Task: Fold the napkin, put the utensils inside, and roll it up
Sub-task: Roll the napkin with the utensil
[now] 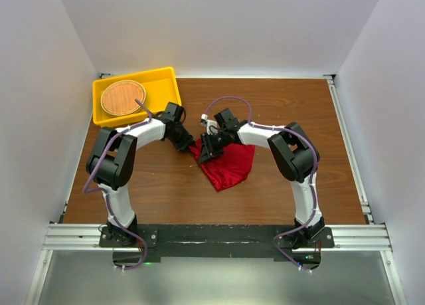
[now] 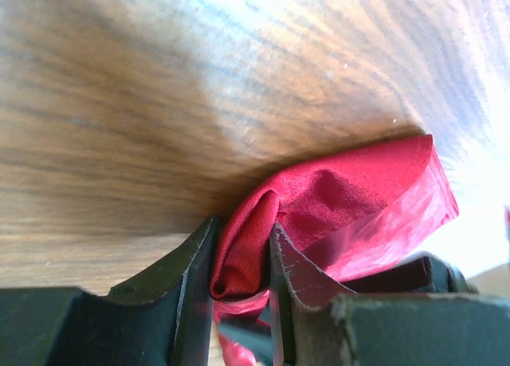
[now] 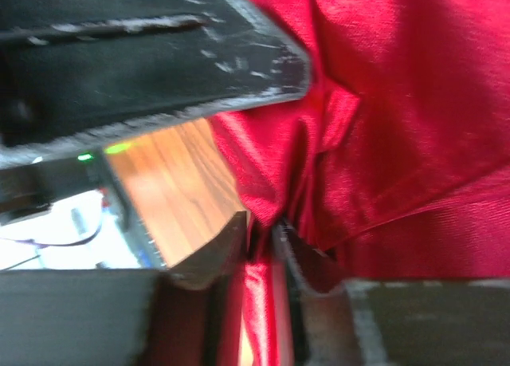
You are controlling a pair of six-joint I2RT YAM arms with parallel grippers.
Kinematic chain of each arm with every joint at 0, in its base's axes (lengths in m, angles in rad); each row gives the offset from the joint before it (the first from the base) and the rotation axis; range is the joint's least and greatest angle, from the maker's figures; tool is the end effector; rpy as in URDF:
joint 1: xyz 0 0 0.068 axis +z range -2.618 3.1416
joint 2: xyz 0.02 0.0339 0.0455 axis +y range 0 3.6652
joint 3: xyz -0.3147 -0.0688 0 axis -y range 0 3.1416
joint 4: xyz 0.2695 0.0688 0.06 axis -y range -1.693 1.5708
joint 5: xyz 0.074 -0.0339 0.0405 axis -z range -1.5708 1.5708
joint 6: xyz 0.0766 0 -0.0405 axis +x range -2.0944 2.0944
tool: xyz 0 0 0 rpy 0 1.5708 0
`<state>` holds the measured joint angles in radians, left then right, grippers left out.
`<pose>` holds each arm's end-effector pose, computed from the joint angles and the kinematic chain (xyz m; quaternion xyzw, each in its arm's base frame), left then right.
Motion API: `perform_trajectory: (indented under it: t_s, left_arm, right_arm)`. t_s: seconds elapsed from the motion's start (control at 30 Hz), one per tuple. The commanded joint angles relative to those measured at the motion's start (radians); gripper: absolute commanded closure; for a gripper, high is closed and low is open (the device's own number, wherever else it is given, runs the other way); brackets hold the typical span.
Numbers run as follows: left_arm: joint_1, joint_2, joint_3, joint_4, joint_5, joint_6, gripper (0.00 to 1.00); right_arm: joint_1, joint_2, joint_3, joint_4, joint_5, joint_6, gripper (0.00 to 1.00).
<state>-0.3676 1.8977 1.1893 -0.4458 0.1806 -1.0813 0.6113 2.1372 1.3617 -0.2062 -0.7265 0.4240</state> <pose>0.3918 -0.1656 0.1452 -0.3229 0.9195 -0.2026 0.0958 0.3772 0.3265 0.1241 -0.1863 0.8809 0.4297 0.0676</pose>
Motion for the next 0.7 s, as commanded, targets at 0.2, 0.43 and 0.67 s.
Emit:
perform_trajectory:
  t_s: [0.2, 0.43, 0.67]
  left_arm:
    - [-0.030, -0.069, -0.142, -0.059, -0.066, -0.071, 1.00]
    - [-0.030, -0.075, -0.132, -0.111, -0.066, -0.124, 1.00]
    - [-0.030, -0.068, -0.122, -0.165, -0.064, -0.155, 1.00]
  right_arm:
    - [0.183, -0.172, 0.079, -0.274, 0.519, -0.221, 0.44]
    - [0.321, -0.256, 0.001, -0.179, 0.815, -0.255, 0.36]
    - [0.410, -0.232, -0.007, -0.104, 0.955, -0.254, 0.36]
